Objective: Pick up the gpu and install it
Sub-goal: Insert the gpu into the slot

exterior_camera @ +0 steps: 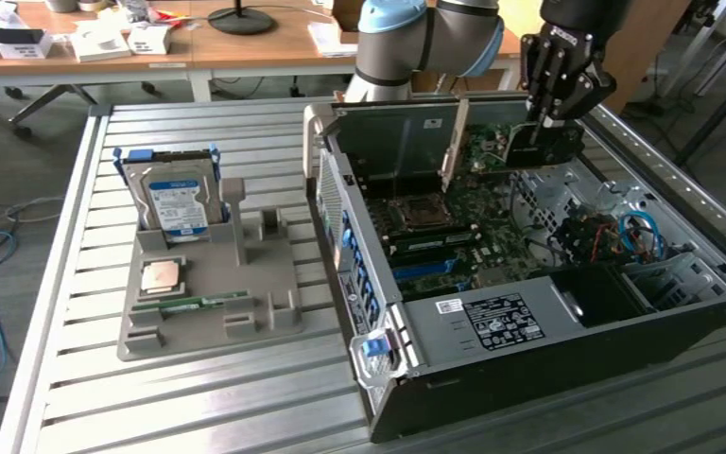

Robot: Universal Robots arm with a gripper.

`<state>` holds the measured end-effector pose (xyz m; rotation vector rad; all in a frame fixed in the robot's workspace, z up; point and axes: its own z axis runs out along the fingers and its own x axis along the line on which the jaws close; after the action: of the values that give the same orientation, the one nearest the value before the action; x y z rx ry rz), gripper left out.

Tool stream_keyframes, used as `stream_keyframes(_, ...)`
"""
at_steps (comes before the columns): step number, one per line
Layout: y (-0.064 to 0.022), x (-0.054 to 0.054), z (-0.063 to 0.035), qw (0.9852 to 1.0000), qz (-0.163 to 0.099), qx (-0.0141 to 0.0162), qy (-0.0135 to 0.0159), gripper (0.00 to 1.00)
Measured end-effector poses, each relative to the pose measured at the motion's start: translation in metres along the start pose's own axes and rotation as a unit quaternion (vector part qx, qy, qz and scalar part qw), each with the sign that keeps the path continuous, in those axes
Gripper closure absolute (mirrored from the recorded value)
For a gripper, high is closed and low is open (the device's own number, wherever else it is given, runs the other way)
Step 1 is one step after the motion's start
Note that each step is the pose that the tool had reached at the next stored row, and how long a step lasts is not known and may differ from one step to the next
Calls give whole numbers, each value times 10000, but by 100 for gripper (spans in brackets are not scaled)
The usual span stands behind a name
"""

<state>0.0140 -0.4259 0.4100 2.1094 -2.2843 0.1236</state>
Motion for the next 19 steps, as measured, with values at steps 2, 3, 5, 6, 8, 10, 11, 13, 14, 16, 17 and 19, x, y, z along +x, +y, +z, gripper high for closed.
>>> stream_keyframes(2, 1, 0, 1, 10000, 0, 2, -50, 74)
stream_keyframes(3, 3, 0, 1, 10000, 2, 3, -88, 74)
stream_keyframes(5, 3, 0, 1, 9999, 4, -1, -154, 74)
stream_keyframes(6, 3, 0, 1, 9998, 5, -3, -183, 74)
stream_keyframes(8, 3, 0, 0, 9998, 7, -6, -214, 74)
stream_keyframes(10, 5, 0, 1, 9997, 7, -7, -231, 74)
stream_keyframes(11, 10, 0, 1, 9997, 7, -7, -237, 74)
stream_keyframes(13, 25, 1, 1, 9997, 7, -15, -240, 74)
stream_keyframes(14, 30, 2, 0, 9997, 8, -25, -238, 74)
stream_keyframes(16, 34, 3, -1, 9997, 6, -53, -235, 74)
stream_keyframes(17, 35, 3, -1, 9997, 5, -69, -234, 74)
stream_keyframes(19, 35, 3, 0, 9997, 3, -101, -232, 74)
